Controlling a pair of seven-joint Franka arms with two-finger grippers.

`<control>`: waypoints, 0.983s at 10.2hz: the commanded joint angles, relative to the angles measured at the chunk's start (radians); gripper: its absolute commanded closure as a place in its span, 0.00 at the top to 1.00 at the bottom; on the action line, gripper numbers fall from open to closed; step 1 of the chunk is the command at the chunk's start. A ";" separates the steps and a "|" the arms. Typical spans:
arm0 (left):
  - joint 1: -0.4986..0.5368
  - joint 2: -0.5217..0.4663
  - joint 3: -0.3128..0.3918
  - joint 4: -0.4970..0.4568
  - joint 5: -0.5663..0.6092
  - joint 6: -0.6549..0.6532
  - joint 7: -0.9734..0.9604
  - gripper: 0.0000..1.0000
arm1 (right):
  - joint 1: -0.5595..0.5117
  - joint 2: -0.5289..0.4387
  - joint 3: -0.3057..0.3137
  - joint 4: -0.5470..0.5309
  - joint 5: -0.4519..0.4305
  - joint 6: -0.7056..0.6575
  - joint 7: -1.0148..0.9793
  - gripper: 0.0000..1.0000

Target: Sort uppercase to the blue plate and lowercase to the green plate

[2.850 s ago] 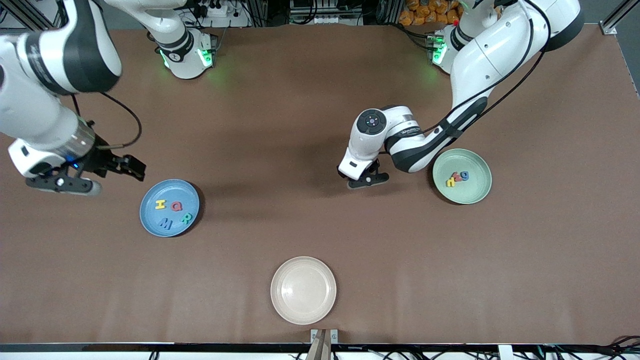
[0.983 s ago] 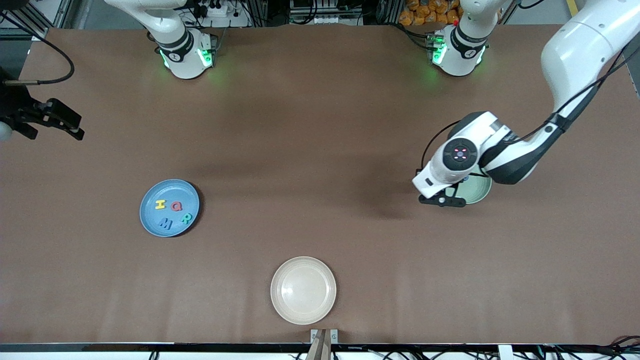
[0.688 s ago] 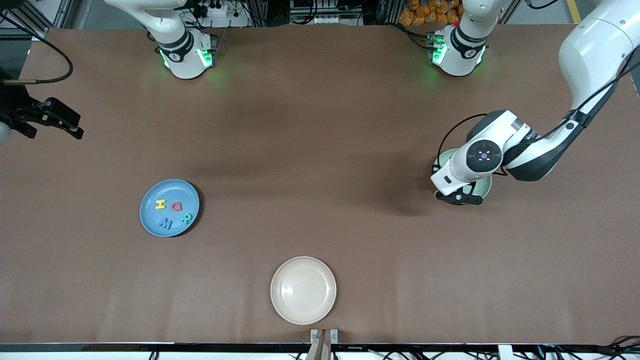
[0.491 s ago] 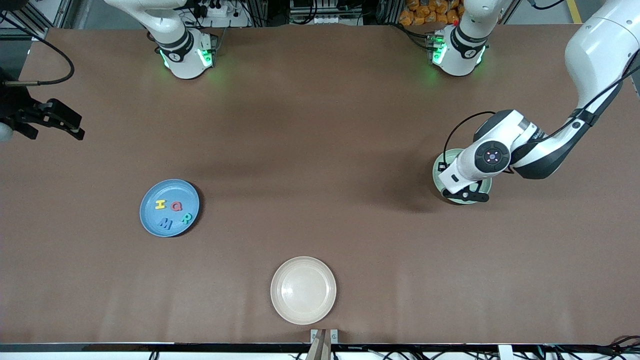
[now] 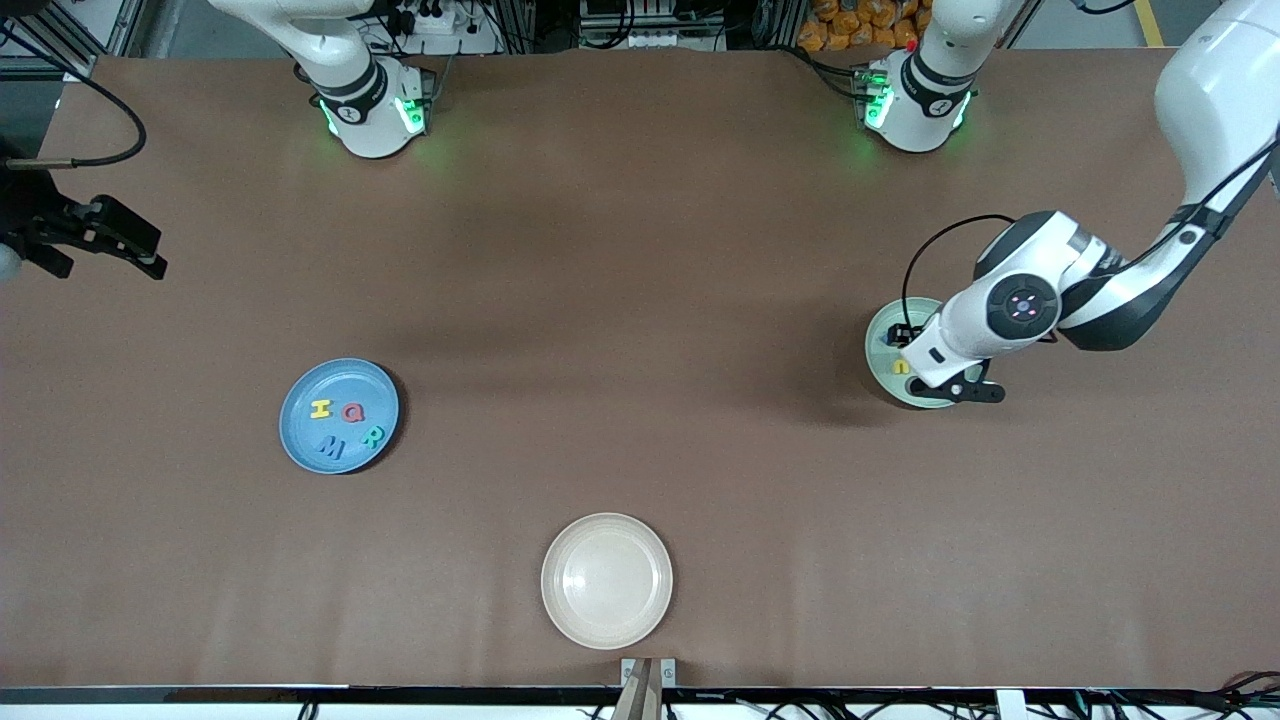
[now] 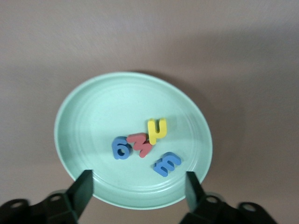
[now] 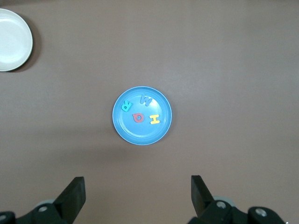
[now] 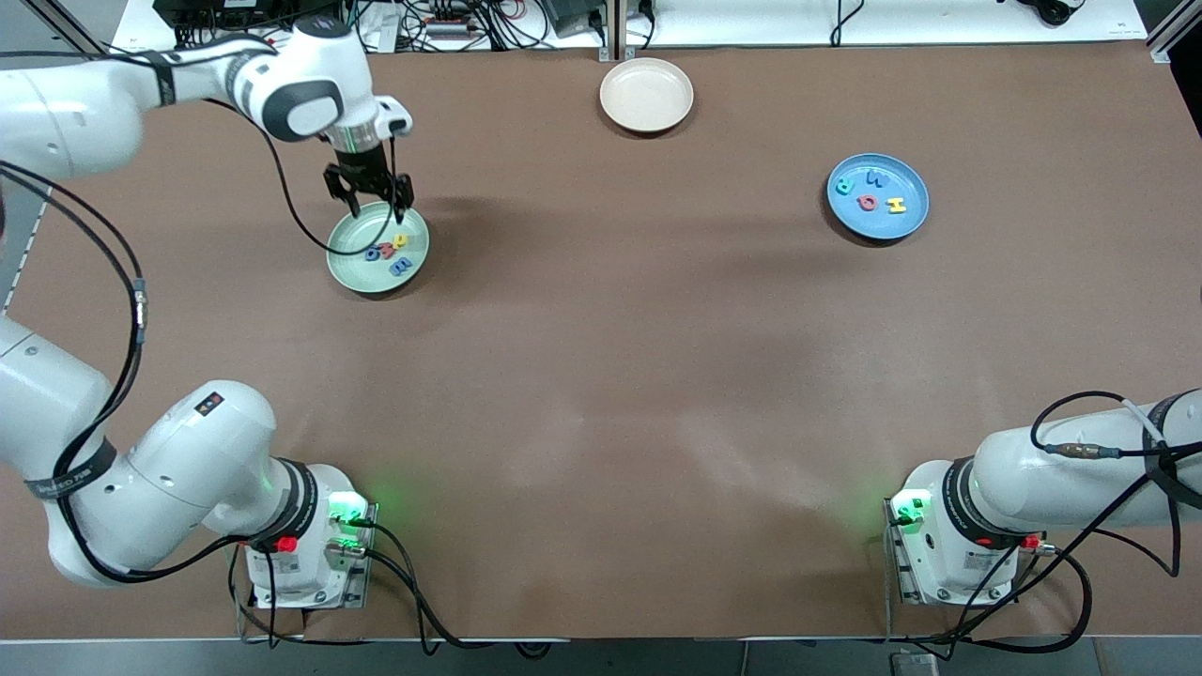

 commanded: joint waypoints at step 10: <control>0.121 -0.027 -0.253 0.463 0.018 -0.286 0.315 1.00 | 0.026 0.010 0.001 0.045 0.010 -0.021 -0.009 1.00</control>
